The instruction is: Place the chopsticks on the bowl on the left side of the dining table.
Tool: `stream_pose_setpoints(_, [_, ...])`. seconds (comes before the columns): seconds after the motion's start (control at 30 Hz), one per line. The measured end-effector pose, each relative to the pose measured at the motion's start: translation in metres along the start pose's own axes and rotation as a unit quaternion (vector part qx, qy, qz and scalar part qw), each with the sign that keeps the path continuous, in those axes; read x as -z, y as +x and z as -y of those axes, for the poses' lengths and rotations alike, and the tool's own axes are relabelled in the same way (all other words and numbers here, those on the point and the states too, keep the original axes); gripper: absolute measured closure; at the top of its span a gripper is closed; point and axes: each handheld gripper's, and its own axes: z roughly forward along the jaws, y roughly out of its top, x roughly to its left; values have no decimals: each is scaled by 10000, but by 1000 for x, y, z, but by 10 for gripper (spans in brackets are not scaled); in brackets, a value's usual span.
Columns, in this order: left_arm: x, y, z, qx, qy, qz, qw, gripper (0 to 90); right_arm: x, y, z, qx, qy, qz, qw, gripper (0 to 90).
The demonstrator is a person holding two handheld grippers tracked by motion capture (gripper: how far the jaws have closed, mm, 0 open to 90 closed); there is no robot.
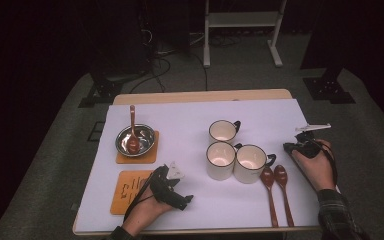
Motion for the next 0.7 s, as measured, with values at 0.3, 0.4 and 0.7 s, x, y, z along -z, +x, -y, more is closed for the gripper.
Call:
stream_pose_setpoints(0.3, [0, 0, 1, -12, -65, -4, 10000, 5, -8, 11, -8, 113, 10, -77, 9999, 839])
stream_pose_setpoints(0.4, [0, 0, 2, -15, -77, -6, 10000, 5, -11, 14, -10, 146, 27, -104, 9998, 839])
stream_pose_setpoints(0.7, [0, 0, 3, 12, -150, -14, 9999, 6, -18, 22, -14, 228, 57, -172, 9996, 840])
